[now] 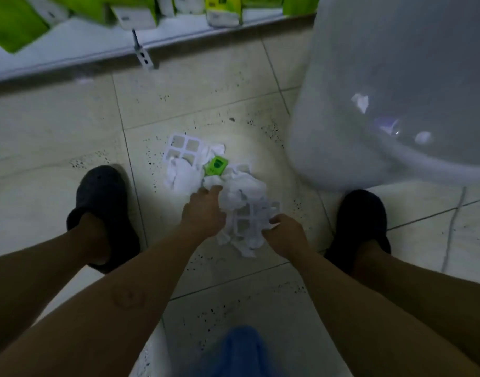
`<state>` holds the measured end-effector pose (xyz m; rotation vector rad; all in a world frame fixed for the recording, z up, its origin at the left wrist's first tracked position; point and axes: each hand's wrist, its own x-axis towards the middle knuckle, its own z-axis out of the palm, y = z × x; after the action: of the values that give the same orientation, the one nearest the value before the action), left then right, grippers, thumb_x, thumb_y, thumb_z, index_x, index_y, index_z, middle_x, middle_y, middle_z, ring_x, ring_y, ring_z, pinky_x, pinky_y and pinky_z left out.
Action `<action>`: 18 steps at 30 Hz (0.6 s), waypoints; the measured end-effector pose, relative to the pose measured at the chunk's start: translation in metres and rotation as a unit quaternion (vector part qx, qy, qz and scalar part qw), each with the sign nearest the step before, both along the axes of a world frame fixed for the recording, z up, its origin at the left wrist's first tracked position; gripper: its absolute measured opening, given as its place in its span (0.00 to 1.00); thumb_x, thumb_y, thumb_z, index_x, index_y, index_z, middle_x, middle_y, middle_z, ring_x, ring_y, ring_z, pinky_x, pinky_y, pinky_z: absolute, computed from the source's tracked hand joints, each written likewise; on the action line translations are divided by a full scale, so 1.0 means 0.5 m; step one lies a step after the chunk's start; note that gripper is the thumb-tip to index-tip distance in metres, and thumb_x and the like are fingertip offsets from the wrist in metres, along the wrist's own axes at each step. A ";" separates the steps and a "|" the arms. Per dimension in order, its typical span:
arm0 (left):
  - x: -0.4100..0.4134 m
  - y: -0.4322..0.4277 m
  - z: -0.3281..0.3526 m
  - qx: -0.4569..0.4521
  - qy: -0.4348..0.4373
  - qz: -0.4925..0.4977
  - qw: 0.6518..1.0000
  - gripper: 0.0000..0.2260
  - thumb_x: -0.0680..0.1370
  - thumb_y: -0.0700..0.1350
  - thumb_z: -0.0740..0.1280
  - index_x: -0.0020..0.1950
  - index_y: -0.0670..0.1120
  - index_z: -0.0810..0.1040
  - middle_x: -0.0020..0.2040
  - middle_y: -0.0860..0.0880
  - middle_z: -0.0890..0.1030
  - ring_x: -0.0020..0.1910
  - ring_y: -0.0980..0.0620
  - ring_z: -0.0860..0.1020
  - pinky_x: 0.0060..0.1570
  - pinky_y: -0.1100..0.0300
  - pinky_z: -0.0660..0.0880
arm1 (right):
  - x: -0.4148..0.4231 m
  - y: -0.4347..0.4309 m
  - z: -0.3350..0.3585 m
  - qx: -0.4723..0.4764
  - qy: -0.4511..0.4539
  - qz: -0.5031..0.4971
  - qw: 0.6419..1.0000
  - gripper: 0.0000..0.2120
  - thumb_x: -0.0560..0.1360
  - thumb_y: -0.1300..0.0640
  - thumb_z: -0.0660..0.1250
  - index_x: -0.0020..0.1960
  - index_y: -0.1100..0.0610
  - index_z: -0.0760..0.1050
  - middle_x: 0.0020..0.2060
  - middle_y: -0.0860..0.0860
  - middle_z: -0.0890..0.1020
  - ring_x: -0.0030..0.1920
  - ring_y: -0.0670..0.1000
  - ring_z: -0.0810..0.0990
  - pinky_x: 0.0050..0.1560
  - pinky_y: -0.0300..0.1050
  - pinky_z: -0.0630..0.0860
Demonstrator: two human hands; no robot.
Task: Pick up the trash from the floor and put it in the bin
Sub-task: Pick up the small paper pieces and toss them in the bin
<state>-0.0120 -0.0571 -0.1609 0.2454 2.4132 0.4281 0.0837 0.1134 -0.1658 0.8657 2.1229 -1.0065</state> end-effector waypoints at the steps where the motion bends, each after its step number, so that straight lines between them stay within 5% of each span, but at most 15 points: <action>1: -0.008 0.005 -0.017 -0.018 0.017 -0.022 0.999 0.29 0.74 0.47 0.67 0.74 0.50 0.62 0.65 0.39 0.71 0.63 0.37 0.70 0.60 0.45 0.73 | -0.007 -0.004 -0.019 0.007 0.000 -0.014 1.000 0.13 0.74 0.54 0.66 0.57 0.58 0.75 0.54 0.56 0.81 0.48 0.54 0.78 0.45 0.39 0.69; 9: -0.023 0.015 -0.125 -0.079 0.059 -0.098 0.990 0.24 0.73 0.45 0.68 0.69 0.51 0.66 0.64 0.41 0.71 0.63 0.39 0.69 0.54 0.48 0.71 | -0.038 -0.017 -0.124 0.080 -0.022 -0.070 0.994 0.12 0.74 0.55 0.66 0.49 0.65 0.75 0.49 0.62 0.80 0.50 0.59 0.80 0.45 0.48 0.76; 13: -0.025 0.004 -0.140 -0.077 0.110 -0.087 0.987 0.12 0.75 0.44 0.66 0.58 0.48 0.75 0.60 0.42 0.74 0.59 0.40 0.71 0.50 0.51 0.70 | -0.027 -0.022 -0.140 0.105 -0.004 -0.063 0.992 0.14 0.76 0.57 0.64 0.33 0.58 0.67 0.36 0.58 0.75 0.38 0.52 0.75 0.37 0.40 0.67; 18: 0.000 -0.016 -0.104 -0.076 0.123 -0.075 0.987 0.11 0.76 0.48 0.64 0.57 0.47 0.76 0.58 0.43 0.74 0.58 0.41 0.71 0.52 0.50 0.70 | -0.003 -0.032 -0.099 0.040 -0.004 -0.068 0.997 0.22 0.74 0.58 0.66 0.25 0.54 0.61 0.23 0.50 0.66 0.25 0.48 0.66 0.25 0.39 0.59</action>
<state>-0.0119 -0.0652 -0.2130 0.4303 2.6296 0.1513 0.0824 0.0975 -0.2153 1.0650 2.1334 -0.9894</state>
